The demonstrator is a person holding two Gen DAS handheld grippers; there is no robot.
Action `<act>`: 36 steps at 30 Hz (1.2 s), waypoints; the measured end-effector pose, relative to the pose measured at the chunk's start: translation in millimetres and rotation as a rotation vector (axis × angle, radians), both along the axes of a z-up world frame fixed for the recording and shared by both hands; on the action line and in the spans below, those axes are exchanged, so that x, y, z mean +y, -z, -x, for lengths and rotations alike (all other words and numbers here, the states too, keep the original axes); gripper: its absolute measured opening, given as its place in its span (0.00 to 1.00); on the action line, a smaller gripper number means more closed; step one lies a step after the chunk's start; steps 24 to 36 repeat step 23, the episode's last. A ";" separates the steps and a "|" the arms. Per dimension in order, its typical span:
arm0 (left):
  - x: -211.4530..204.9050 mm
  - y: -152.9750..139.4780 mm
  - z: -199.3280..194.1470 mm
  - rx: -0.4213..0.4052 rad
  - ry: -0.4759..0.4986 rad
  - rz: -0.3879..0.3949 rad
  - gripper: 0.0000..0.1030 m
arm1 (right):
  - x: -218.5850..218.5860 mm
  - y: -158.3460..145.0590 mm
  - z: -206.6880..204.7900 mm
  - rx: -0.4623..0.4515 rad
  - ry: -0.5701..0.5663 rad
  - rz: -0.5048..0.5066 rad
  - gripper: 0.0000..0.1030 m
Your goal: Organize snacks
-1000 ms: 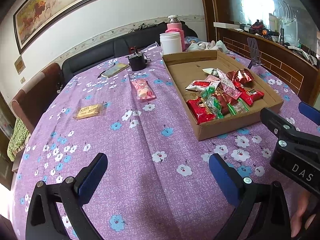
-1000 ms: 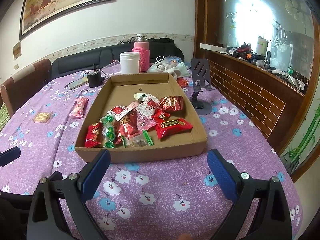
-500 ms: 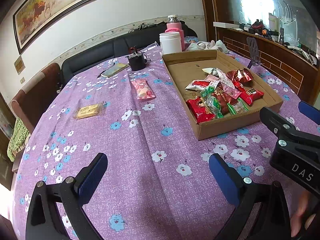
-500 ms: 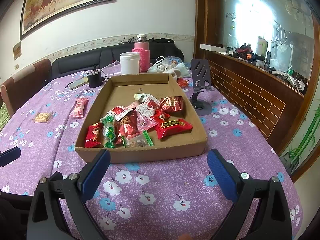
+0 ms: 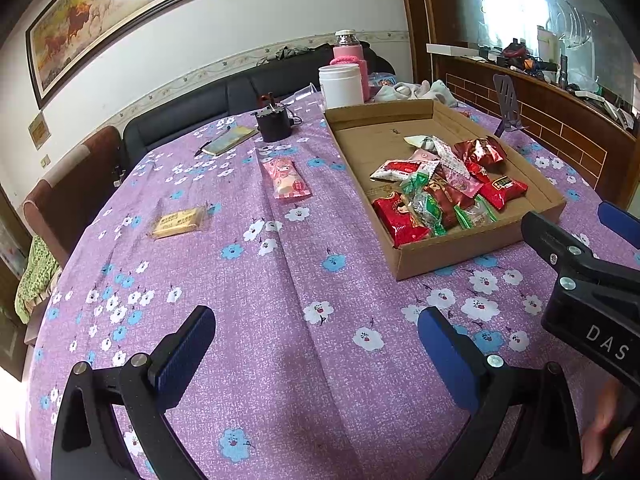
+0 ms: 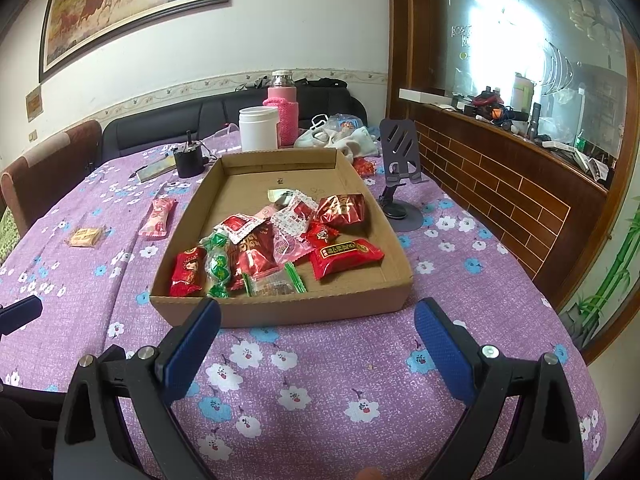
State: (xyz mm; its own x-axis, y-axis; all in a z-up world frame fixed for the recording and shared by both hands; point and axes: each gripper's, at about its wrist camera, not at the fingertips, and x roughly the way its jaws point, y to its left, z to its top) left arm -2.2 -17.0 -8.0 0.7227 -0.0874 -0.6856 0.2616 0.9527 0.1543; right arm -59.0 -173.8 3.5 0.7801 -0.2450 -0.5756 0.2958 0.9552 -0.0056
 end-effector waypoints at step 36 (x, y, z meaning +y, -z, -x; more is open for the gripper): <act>-0.5 -1.3 2.6 -0.008 0.008 -0.013 0.99 | -1.0 0.7 0.7 -0.001 0.001 0.000 0.94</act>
